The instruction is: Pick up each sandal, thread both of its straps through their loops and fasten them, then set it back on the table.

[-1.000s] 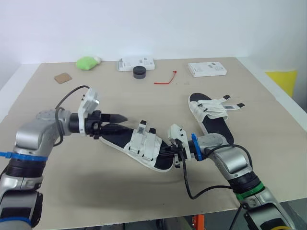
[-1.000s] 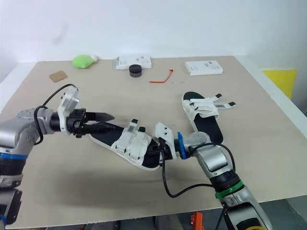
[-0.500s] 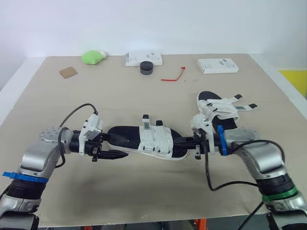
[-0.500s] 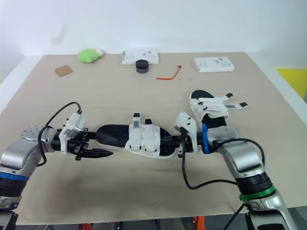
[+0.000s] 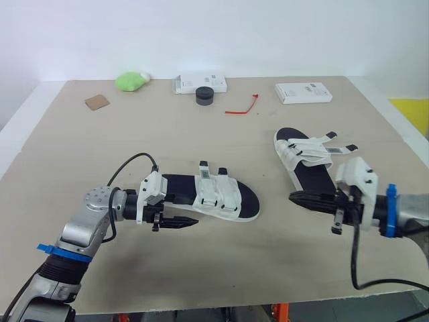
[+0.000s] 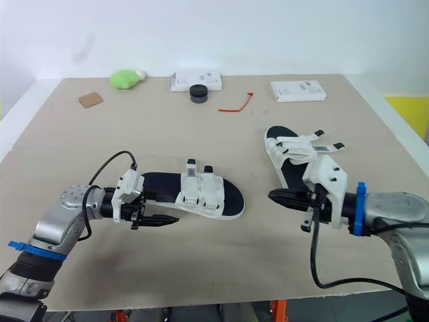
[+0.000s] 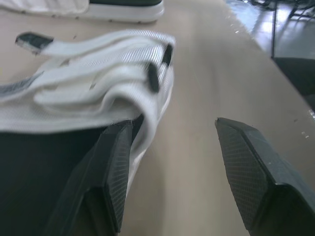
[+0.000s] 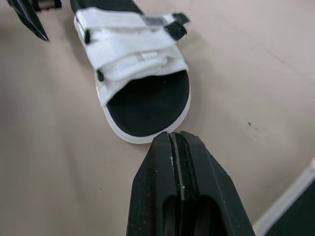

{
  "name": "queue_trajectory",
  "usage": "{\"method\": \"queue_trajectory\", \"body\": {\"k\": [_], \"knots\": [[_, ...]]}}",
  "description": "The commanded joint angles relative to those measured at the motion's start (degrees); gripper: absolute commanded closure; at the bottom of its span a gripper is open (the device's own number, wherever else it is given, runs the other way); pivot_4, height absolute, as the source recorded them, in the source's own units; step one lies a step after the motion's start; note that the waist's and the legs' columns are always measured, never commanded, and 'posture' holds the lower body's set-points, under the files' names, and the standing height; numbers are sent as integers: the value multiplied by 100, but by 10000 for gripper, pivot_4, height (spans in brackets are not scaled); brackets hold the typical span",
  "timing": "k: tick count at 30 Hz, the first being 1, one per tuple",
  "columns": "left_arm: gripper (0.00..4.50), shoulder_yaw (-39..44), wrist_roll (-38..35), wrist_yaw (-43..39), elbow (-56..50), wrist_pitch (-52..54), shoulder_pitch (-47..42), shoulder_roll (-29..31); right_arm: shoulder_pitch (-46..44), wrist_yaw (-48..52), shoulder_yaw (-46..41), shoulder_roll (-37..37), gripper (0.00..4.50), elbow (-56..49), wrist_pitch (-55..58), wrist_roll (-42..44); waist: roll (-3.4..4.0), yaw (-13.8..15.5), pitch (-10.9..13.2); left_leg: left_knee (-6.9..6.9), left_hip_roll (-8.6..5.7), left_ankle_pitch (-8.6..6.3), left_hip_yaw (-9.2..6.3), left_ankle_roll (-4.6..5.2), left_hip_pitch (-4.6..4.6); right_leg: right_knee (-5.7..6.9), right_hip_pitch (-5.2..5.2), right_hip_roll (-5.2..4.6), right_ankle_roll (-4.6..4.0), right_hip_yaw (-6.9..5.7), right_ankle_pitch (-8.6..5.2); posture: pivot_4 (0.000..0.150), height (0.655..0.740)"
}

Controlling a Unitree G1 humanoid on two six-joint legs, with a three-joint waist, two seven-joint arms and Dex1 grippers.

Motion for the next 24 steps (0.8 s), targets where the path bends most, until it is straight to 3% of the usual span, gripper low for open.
{"method": "queue_trajectory", "body": {"k": [1, 15, 20, 21, 24], "knots": [[17155, -7, 62, -66, 135, -147, -118, -3, 220, -263, -520, -44, 45000, -515, 199, 288, 0, -2, 0, 2, -1, 0, 0, 0, -1, 0, 1, -1, 3, 1, 2, 1500, 7400], [17155, -437, 565, 368, 718, -329, -590, -772, 476, -1225, -816, 301, 45000, -1135, 379, 1099, 2, 1, -1, 46, -6, 8, -1, 12, 1, 0, 25, -2, 17, 3, 30, 1500, 7400], [41274, -346, 652, 542, 940, -392, -668, -842, 536, -1364, -739, 257, 45000, -1138, 312, 1168, 2, 1, -1, 55, -6, 8, -2, 13, 0, 0, 29, -2, 18, 4, 32, 1500, 7400], [43609, -308, 687, 642, 985, -403, -683, -852, 538, -1382, -719, 245, 45000, -1126, 297, 1167, 2, 1, -1, 57, -6, 8, -2, 13, 0, 0, 30, -2, 19, 4, 33, 1500, 7400], [43609, -250, 632, 730, 968, -312, -686, -853, 540, -1407, -691, 228, 45000, -1094, 260, 1175, 3, 0, -2, 63, -5, 10, -2, 15, 0, 0, 31, -1, 21, 4, 41, 1500, 7400]]}}
